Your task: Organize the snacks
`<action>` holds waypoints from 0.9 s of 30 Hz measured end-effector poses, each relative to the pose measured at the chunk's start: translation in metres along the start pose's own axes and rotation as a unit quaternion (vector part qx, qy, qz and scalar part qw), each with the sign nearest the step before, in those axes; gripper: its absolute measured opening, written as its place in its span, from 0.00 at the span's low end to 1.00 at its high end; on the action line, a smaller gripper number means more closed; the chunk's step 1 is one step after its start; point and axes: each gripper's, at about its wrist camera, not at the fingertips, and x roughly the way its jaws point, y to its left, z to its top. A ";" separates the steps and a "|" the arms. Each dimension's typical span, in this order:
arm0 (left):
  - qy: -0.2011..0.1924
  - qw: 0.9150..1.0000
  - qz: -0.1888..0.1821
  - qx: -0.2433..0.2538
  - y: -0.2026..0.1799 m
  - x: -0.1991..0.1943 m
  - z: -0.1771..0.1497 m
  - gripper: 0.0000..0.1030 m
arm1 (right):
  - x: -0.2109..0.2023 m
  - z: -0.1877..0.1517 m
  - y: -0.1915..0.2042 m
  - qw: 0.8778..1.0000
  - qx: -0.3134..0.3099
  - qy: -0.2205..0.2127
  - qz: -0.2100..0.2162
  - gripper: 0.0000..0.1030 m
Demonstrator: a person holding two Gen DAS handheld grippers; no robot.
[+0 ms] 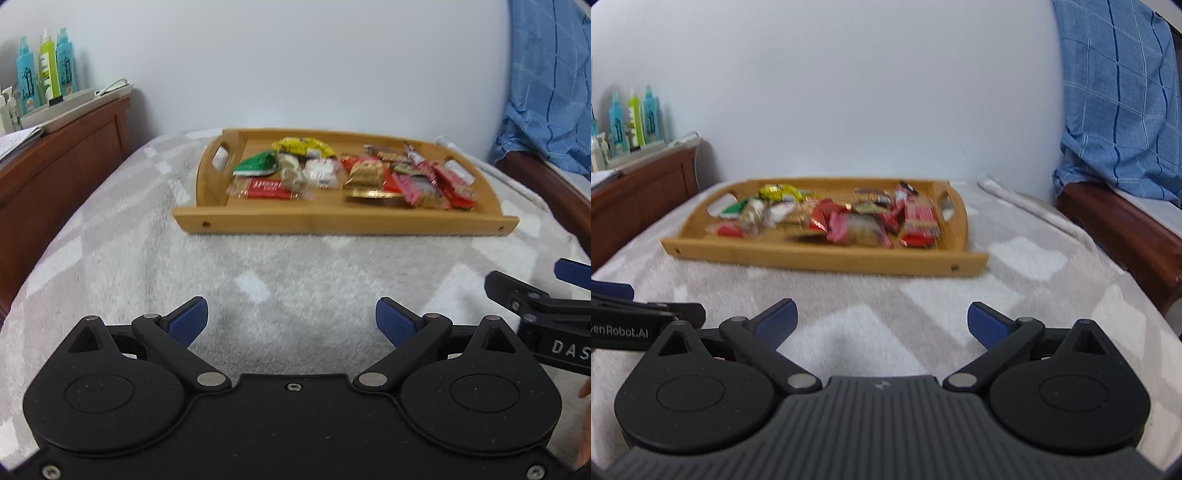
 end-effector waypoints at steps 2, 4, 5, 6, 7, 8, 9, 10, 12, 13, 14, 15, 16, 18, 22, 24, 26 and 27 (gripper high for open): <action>0.007 1.000 0.002 -0.005 0.001 0.005 -0.004 0.95 | 0.002 -0.005 0.001 1.000 0.000 0.006 -0.004 1.00; 0.011 1.000 0.000 -0.010 0.003 0.010 -0.007 0.95 | 0.004 -0.010 0.002 1.000 0.002 0.010 -0.008 1.00; 0.012 1.000 0.000 -0.012 0.003 0.011 -0.009 0.95 | 0.005 -0.012 0.002 1.000 0.001 0.012 -0.011 1.00; 0.012 1.000 0.000 -0.012 0.003 0.013 -0.010 0.95 | 0.006 -0.014 0.002 1.000 -0.001 0.016 -0.014 1.00; 0.012 1.000 0.001 -0.011 0.003 0.014 -0.011 0.95 | 0.008 -0.016 0.003 1.000 -0.003 0.020 -0.017 1.00; 0.012 1.000 0.002 -0.007 0.002 0.015 -0.011 0.95 | 0.010 -0.017 0.004 1.000 -0.005 0.024 -0.019 1.00; 0.010 1.000 0.004 -0.003 0.002 0.016 -0.012 0.96 | 0.012 -0.018 0.004 0.999 -0.006 0.028 -0.021 1.00; 0.009 1.000 0.008 -0.001 0.002 0.017 -0.013 0.96 | 0.014 -0.019 0.005 0.999 -0.006 0.032 -0.021 1.00; 0.011 1.000 0.013 -0.003 0.003 0.019 -0.014 0.97 | 0.018 -0.022 0.006 0.999 -0.006 0.039 -0.023 1.00; 0.011 1.000 0.014 -0.003 0.003 0.019 -0.015 0.98 | 0.020 -0.023 0.006 0.999 -0.007 0.042 -0.024 1.00; 0.008 1.000 0.015 -0.001 0.004 0.018 -0.016 0.98 | 0.021 -0.025 0.007 0.999 -0.006 0.044 -0.026 1.00; 0.007 1.000 0.016 0.001 0.004 0.018 -0.017 0.98 | 0.022 -0.026 0.007 0.999 -0.004 0.044 -0.026 1.00; 0.007 1.000 0.016 0.002 0.004 0.017 -0.017 0.98 | 0.022 -0.027 0.006 0.999 0.001 0.042 -0.025 1.00; 0.007 1.000 0.017 0.000 0.005 0.018 -0.018 0.99 | 0.023 -0.028 0.006 0.999 0.006 0.040 -0.026 1.00; 0.005 1.000 0.020 0.003 0.005 0.018 -0.019 1.00 | 0.024 -0.030 0.006 0.999 0.007 0.035 -0.025 1.00; 0.004 1.000 0.020 0.003 0.005 0.018 -0.020 1.00 | 0.024 -0.031 0.006 0.999 0.007 0.033 -0.026 1.00; 0.004 1.000 0.020 0.004 0.005 0.018 -0.020 1.00 | 0.024 -0.032 0.007 0.999 0.004 0.029 -0.027 1.00; 0.005 1.000 0.020 0.006 0.004 0.018 -0.020 1.00 | 0.024 -0.032 0.007 0.999 0.004 0.027 -0.027 1.00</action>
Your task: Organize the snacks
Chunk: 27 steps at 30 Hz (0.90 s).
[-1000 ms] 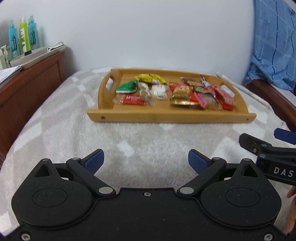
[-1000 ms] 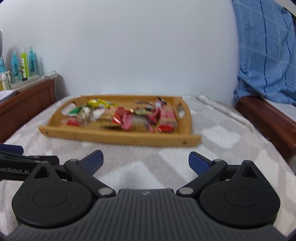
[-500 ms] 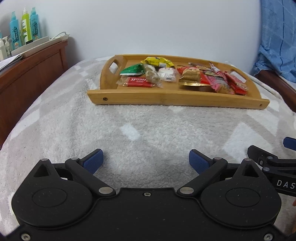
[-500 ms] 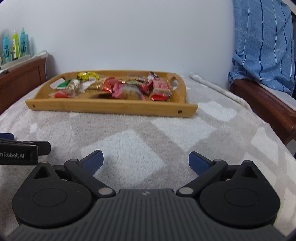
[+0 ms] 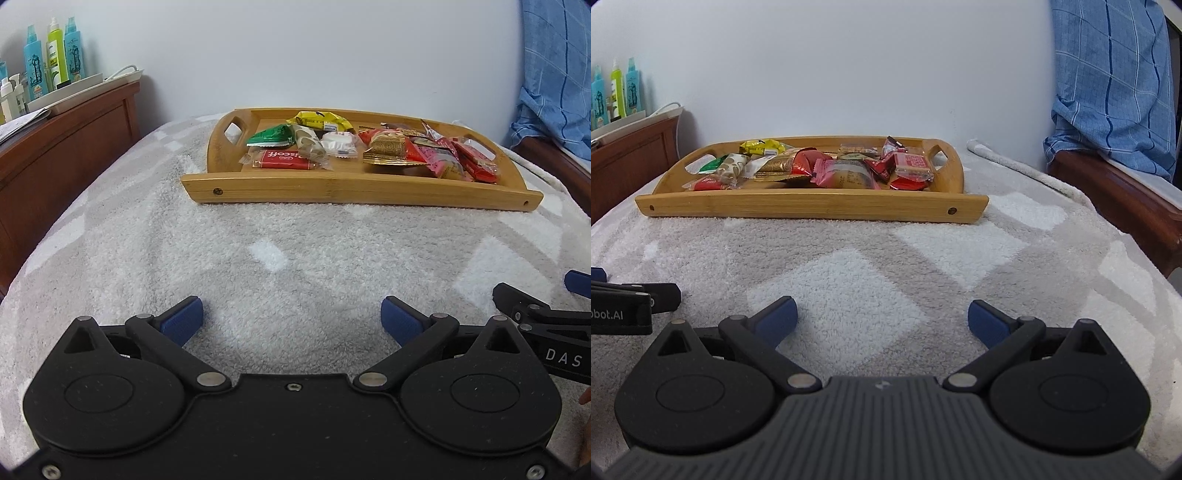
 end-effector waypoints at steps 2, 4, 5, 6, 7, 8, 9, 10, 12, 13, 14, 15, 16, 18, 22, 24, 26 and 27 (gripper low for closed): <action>0.000 1.000 0.000 0.003 -0.001 -0.001 0.000 1.00 | 0.000 -0.001 0.001 1.000 0.000 -0.003 -0.001 1.00; 0.000 1.000 0.001 0.003 -0.001 -0.001 -0.001 1.00 | 0.000 -0.002 0.001 1.000 0.000 -0.006 -0.001 1.00; 0.000 1.000 0.001 0.003 -0.001 -0.001 -0.001 1.00 | 0.000 -0.002 0.001 1.000 0.000 -0.007 -0.002 1.00; 0.000 1.000 0.002 0.004 -0.001 -0.001 -0.001 1.00 | 0.000 -0.003 0.001 1.000 -0.001 -0.008 -0.002 1.00; -0.001 1.000 0.001 0.003 -0.001 -0.001 -0.001 1.00 | 0.000 -0.002 0.001 1.000 -0.001 -0.008 -0.002 1.00; -0.001 1.000 0.001 0.003 -0.001 0.000 -0.001 1.00 | 0.000 -0.002 0.001 1.000 -0.001 -0.008 -0.001 1.00; -0.002 1.000 0.000 0.003 -0.001 0.000 -0.001 1.00 | 0.000 -0.003 0.001 1.000 0.000 -0.008 -0.001 1.00; -0.002 1.000 -0.001 0.003 0.000 0.000 -0.001 1.00 | 0.000 -0.003 0.002 1.000 0.000 -0.008 -0.001 1.00; -0.003 1.000 -0.002 0.002 0.000 -0.001 -0.002 1.00 | 0.001 -0.002 0.002 1.000 0.000 -0.009 -0.001 1.00; -0.004 1.000 -0.002 0.002 0.001 -0.001 -0.002 1.00 | 0.001 -0.003 0.002 1.000 0.000 -0.010 -0.001 1.00; -0.005 1.000 -0.002 0.003 0.000 -0.001 -0.002 1.00 | 0.000 -0.003 0.003 1.000 0.000 -0.010 -0.001 1.00; -0.006 1.000 -0.002 0.003 0.000 -0.001 -0.003 1.00 | 0.001 -0.003 0.002 1.000 0.000 -0.010 0.000 1.00; -0.007 1.000 -0.001 0.003 0.000 -0.001 -0.003 1.00 | 0.001 -0.003 0.002 1.000 0.000 -0.010 0.000 1.00; -0.007 1.000 -0.001 0.003 0.000 -0.001 -0.003 1.00 | 0.001 -0.003 0.001 1.000 0.000 -0.011 0.000 1.00; -0.007 1.000 -0.003 0.001 0.000 -0.001 -0.003 1.00 | 0.001 -0.003 0.001 1.000 0.000 -0.011 0.000 1.00; -0.008 1.000 -0.003 0.000 0.000 -0.001 -0.004 1.00 | 0.001 -0.003 0.001 1.000 0.001 -0.011 0.001 1.00; -0.010 1.000 -0.001 0.000 0.000 -0.001 -0.004 1.00 | 0.001 -0.003 0.001 1.000 0.001 -0.011 0.000 1.00; -0.011 1.000 0.000 0.000 0.000 -0.001 -0.005 1.00 | 0.001 -0.003 0.001 1.000 0.001 -0.011 0.000 1.00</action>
